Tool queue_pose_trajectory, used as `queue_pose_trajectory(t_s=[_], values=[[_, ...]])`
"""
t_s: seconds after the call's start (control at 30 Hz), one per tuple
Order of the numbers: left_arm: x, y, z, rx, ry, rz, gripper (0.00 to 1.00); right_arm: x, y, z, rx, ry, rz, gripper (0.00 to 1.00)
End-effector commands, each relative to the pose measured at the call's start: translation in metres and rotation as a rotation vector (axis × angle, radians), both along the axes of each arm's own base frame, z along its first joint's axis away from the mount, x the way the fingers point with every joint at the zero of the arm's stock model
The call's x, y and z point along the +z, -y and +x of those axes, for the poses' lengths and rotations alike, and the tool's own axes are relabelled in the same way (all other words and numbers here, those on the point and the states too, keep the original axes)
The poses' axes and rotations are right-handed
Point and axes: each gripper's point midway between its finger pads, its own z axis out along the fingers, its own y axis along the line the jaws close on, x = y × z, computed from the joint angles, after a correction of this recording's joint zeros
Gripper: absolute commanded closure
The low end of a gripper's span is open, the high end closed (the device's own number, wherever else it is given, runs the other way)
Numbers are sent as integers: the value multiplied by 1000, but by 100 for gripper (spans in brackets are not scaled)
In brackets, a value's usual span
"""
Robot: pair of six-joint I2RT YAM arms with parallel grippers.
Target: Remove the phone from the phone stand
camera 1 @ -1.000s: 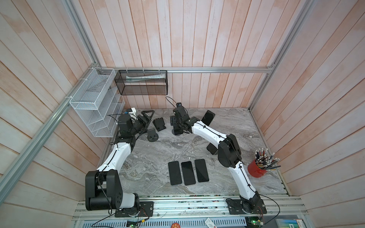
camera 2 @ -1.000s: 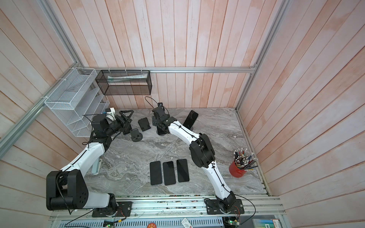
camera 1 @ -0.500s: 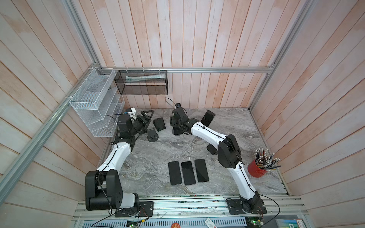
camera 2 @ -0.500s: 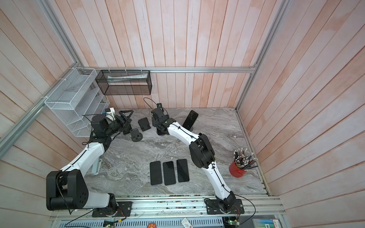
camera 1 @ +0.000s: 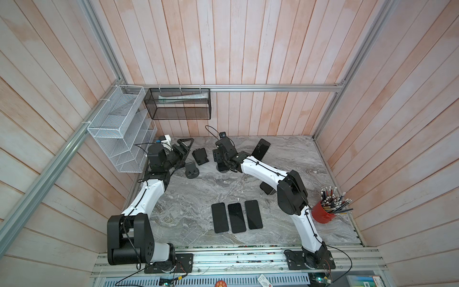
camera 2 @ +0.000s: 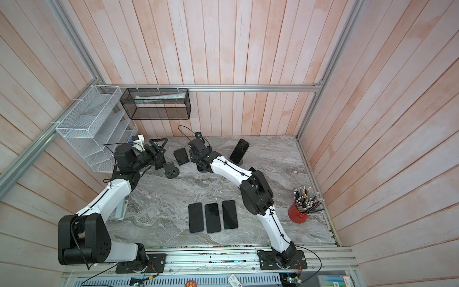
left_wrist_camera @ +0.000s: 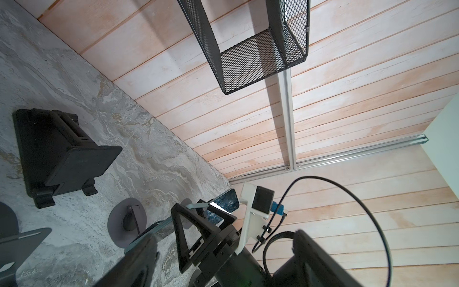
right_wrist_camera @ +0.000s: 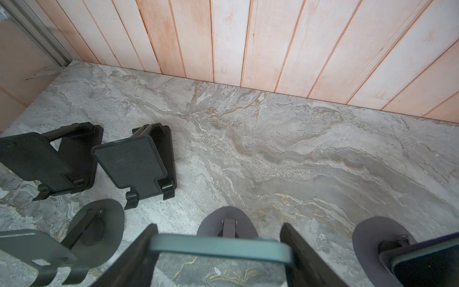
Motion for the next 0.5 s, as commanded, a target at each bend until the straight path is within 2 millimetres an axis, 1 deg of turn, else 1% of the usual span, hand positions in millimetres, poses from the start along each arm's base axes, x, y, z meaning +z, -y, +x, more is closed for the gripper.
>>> queue_pose_trajectory(t_s=[0.0,0.2,0.37,0.47], values=[[3,3,-4,-21,26,4,13,54,3,-1,-2,93,58,30],[7,4,-4,-20,39,20,13,75,6,-9,-3,131,49,30],[8,-1,-4,10,38,58,14,76,3,-21,2,132,40,30],[5,0,-3,4,30,52,14,78,-1,-33,16,134,48,30]])
